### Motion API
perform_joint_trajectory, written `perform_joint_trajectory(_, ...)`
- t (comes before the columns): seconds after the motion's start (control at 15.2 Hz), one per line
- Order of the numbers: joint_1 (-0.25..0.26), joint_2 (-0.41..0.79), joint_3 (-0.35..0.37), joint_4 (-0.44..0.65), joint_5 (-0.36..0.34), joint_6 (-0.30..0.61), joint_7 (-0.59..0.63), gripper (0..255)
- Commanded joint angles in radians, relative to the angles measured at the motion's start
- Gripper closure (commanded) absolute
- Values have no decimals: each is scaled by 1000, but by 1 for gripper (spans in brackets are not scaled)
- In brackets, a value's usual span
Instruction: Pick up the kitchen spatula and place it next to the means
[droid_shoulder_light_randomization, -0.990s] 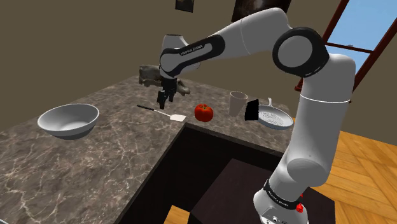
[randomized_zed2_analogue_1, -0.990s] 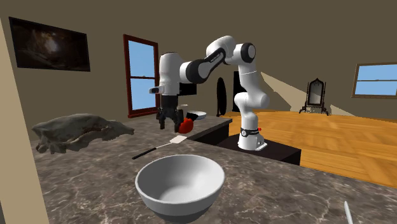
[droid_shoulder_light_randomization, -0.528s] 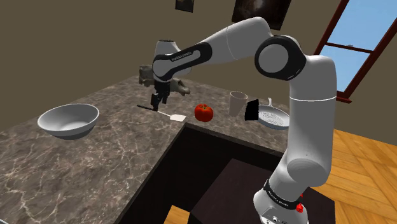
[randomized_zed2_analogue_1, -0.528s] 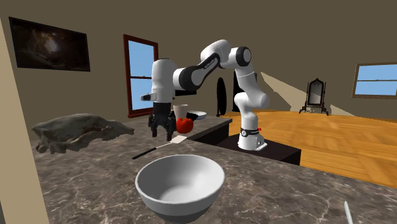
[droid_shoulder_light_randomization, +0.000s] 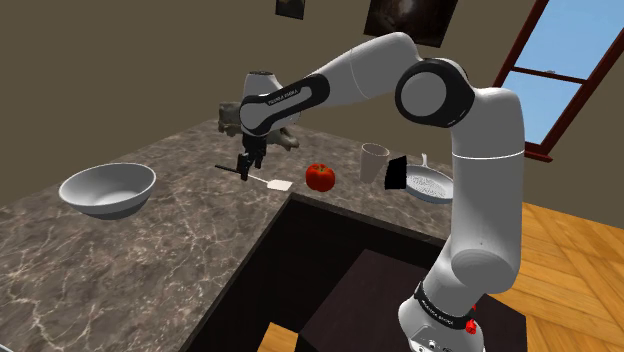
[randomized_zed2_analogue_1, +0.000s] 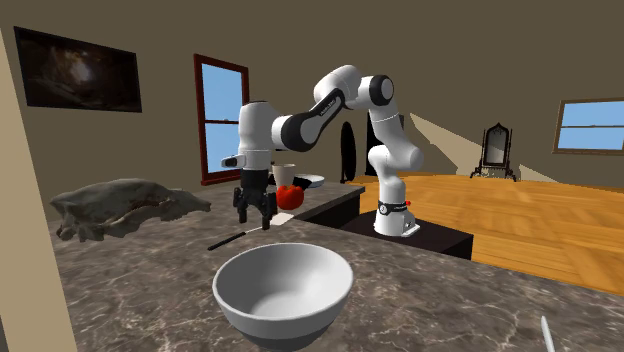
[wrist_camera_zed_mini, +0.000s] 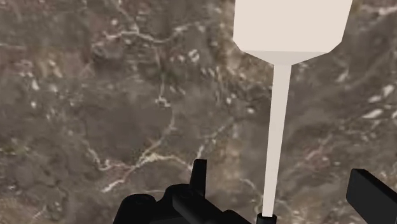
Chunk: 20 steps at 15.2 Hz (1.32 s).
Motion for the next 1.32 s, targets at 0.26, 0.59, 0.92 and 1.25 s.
perform_joint_trajectory(0.26,0,0,0,0,0,0,0,255)
perform_joint_trajectory(0.59,0,0,0,0,0,0,0,255)
perform_joint_trajectory(0.92,0,-12,0,9,0,-21,0,255)
perform_joint_trajectory(1.25,-1,-40,1,37,2,-77,0,255)
